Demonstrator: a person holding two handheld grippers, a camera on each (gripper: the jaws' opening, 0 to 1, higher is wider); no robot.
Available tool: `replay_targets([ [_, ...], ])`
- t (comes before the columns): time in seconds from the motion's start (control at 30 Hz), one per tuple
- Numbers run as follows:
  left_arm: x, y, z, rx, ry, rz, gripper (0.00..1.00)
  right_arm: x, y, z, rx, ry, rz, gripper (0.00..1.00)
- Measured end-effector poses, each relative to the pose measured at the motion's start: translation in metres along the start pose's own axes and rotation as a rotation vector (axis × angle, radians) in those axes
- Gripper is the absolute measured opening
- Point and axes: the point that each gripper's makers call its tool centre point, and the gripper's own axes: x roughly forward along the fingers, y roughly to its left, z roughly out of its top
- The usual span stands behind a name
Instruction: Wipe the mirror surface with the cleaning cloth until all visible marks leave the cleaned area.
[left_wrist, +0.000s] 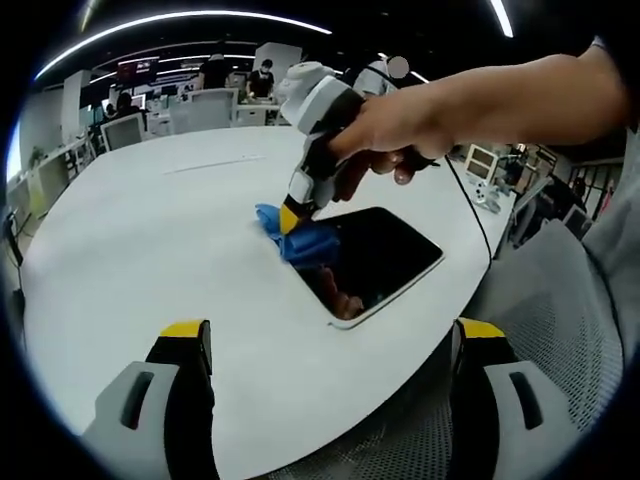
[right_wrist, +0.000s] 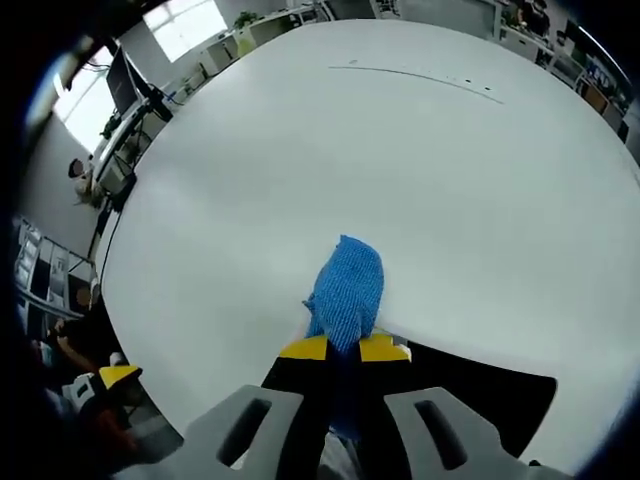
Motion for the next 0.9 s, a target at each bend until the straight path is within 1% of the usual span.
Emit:
replay_targets([
  [0.2,0.000,0.000,-0.001,-0.004,0.006,-0.003,0.99,-0.004,0.000,-0.003,-0.002,-0.002,0.002,0.03],
  [0.23,0.000,0.000,-0.001,-0.005,0.005,-0.002,0.99,-0.001,-0.003,-0.001,-0.002,0.000,0.002,0.03],
  [0.33,0.000,0.000,-0.001,-0.004,0.006,-0.003,0.99,0.000,-0.006,-0.001,0.004,0.001,0.002,0.03],
  [0.53,0.000,0.000,-0.001,-0.004,0.007,-0.005,0.99,-0.008,-0.010,-0.008,0.009,0.001,-0.003,0.03],
  [0.8,0.000,0.000,-0.001,-0.004,0.005,-0.002,0.99,-0.015,-0.018,-0.014,0.018,-0.002,-0.009,0.03],
  [0.83,0.000,0.001,-0.001,-0.005,0.005,-0.002,0.99,-0.011,-0.020,-0.012,0.021,-0.001,-0.010,0.03],
  [0.9,0.000,0.000,-0.001,-0.006,0.006,-0.003,0.99,-0.010,-0.022,-0.012,0.026,0.000,-0.012,0.03],
])
